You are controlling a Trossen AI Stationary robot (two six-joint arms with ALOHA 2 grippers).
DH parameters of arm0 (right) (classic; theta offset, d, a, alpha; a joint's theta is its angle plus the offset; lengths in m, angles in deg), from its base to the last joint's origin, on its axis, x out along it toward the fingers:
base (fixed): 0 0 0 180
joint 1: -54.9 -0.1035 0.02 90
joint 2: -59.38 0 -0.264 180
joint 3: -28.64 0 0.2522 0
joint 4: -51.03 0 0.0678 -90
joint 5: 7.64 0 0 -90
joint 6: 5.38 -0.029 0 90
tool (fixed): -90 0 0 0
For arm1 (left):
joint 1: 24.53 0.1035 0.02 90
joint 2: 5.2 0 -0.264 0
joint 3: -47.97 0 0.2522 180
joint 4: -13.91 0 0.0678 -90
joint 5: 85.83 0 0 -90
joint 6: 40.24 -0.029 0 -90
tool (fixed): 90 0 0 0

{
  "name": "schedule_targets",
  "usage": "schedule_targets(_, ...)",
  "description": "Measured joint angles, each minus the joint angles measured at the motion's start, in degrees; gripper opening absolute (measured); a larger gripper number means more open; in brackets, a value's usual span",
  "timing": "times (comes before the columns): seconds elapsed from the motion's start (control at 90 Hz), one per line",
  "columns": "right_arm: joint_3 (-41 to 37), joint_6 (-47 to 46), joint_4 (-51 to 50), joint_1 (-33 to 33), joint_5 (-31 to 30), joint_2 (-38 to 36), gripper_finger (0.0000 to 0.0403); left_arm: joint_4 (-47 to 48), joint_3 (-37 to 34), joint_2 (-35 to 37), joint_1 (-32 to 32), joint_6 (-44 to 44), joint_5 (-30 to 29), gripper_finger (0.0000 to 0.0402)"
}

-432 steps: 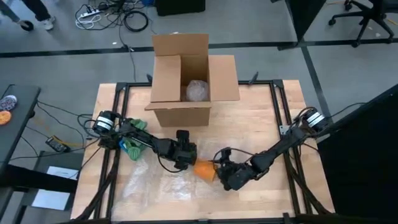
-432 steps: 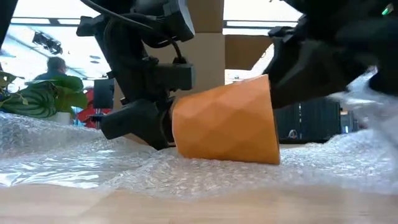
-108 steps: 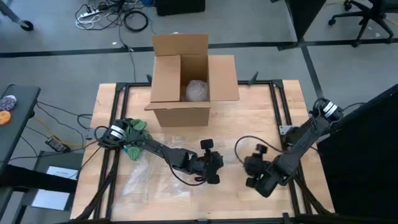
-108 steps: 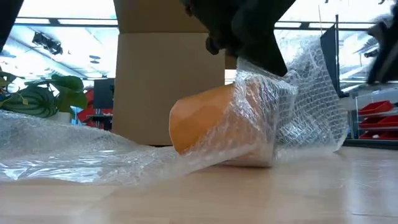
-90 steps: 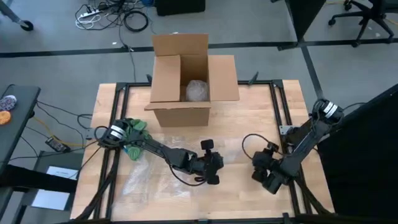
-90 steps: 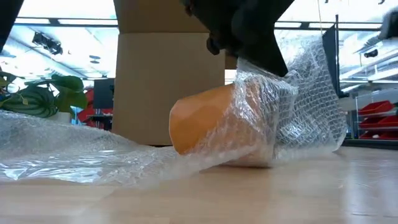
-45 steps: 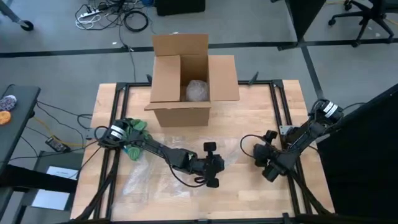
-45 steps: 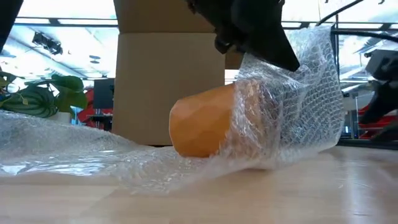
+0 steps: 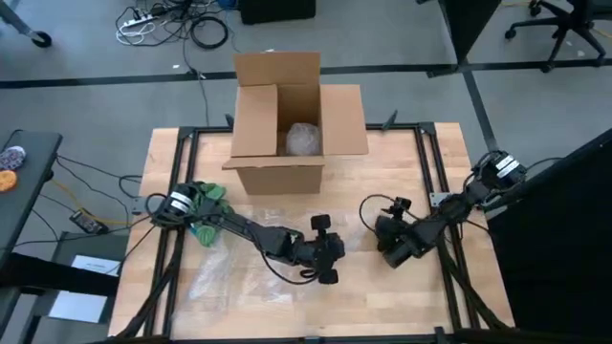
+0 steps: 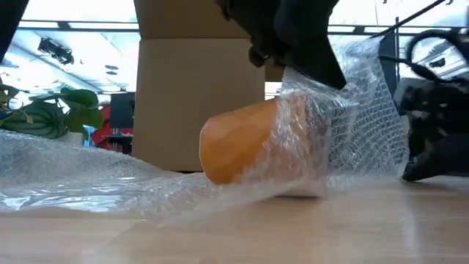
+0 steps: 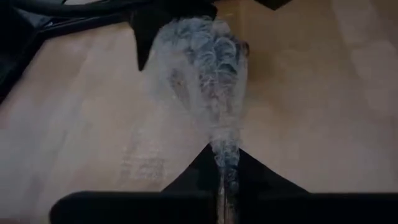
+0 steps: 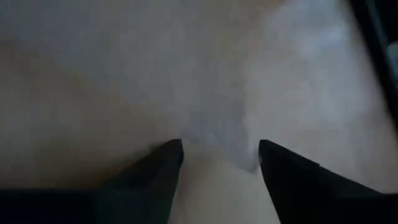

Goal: Wrap mug
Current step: Wrap the orange mug with the bubble wrap

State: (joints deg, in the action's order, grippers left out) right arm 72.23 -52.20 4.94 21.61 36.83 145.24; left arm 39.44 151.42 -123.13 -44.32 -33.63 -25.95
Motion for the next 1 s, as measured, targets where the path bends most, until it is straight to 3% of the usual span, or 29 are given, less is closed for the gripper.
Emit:
schedule_targets(0.167,-0.01,-2.64,-0.88,3.93,5.34,-3.56,0.0180,2.58,0.00,0.00,0.28,2.81,-0.14,0.0000)
schedule_targets(0.433,-0.11,-14.71,-3.07,9.26,11.06,-22.80,0.0189,7.27,0.00,0.00,0.89,8.68,-3.39,0.0000)
schedule_targets(0.578,-0.11,-15.22,-3.07,11.15,15.09,-29.27,0.0201,9.14,0.00,0.00,1.76,12.07,-4.38,0.0000)
schedule_targets(0.767,-2.84,-17.83,0.12,11.32,15.34,-29.15,0.0219,12.88,0.02,0.00,2.16,16.25,-5.29,0.0000)
schedule_targets(1.0,-11.86,-17.09,23.38,16.20,14.77,-23.19,0.0229,13.29,0.02,0.02,2.16,16.98,-5.74,0.0000)
